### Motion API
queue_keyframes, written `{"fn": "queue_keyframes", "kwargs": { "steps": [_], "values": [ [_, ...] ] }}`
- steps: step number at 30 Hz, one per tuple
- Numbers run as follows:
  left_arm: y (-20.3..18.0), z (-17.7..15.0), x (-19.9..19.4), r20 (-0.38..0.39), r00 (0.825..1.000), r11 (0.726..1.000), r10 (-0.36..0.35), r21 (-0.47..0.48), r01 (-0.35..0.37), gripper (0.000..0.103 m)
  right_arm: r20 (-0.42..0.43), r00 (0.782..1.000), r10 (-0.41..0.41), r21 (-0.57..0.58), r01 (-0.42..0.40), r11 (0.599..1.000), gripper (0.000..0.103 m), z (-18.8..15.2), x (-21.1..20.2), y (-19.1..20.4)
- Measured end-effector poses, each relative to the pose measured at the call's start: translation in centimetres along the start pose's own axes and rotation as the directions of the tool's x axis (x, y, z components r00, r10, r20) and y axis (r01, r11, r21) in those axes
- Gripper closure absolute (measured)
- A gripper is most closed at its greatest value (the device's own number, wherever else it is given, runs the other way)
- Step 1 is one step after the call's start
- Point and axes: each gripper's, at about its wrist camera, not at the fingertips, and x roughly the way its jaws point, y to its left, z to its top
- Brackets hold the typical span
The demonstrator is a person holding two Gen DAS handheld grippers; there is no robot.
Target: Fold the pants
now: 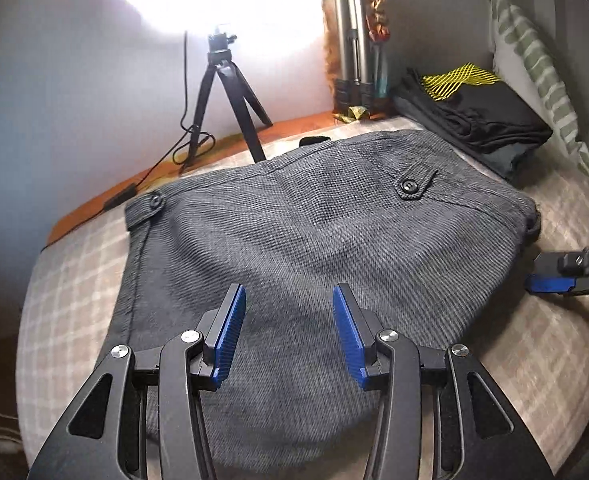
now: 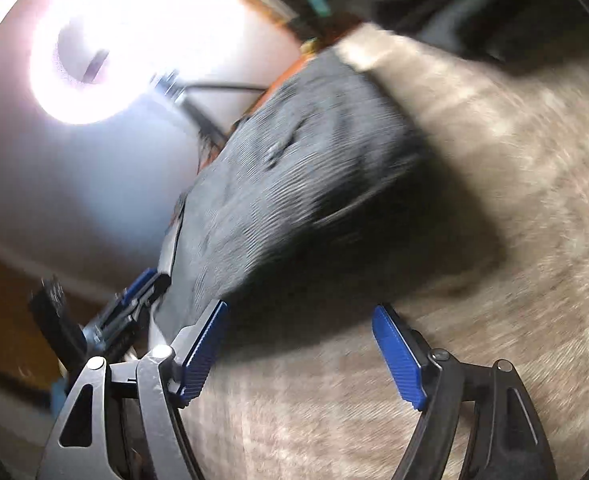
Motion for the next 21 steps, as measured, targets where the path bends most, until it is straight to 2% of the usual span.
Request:
{"fn": "queue_keyframes", "kwargs": {
  "steps": [4, 9, 13, 16, 18, 21],
  "values": [
    [0.2, -0.1, 1.9, -0.042, 0.999, 0.999, 0.022, -0.027, -0.023, 0.059, 0.051, 0.999, 0.005, 0.014, -0.006, 1.0, 0.025, 1.7, 0.1, -0.2],
    [0.3, -1.6, 4.1, -0.119, 0.993, 1.0, 0.009, -0.023, -0.012, 0.058, 0.081, 0.997, -0.005, 0.021, 0.003, 1.0, 0.026, 2.7, 0.9, 0.1],
    [0.8, -1.8, 4.0, -0.114, 0.993, 0.999, -0.012, -0.049, 0.007, 0.059, 0.089, 0.996, -0.023, 0.017, 0.021, 1.0, 0.026, 3.0, 2.1, 0.5],
    [1.0, -1.0, 2.9, -0.083, 0.996, 0.998, 0.008, -0.067, -0.014, 0.059, 0.096, 0.994, -0.043, 0.011, 0.042, 0.999, 0.037, 2.9, 2.1, 0.4],
    [0.8, 0.0, 2.0, -0.04, 0.999, 0.997, 0.004, -0.082, -0.007, 0.059, 0.093, 0.995, -0.045, 0.019, 0.043, 0.999, 0.051, 2.6, 1.8, 0.0],
    [-0.1, 1.2, 1.8, -0.001, 1.0, 0.995, -0.006, -0.099, 0.006, 0.059, 0.098, 0.994, -0.054, 0.016, 0.052, 0.999, 0.064, 2.7, 2.0, -0.1]
  ]
}}
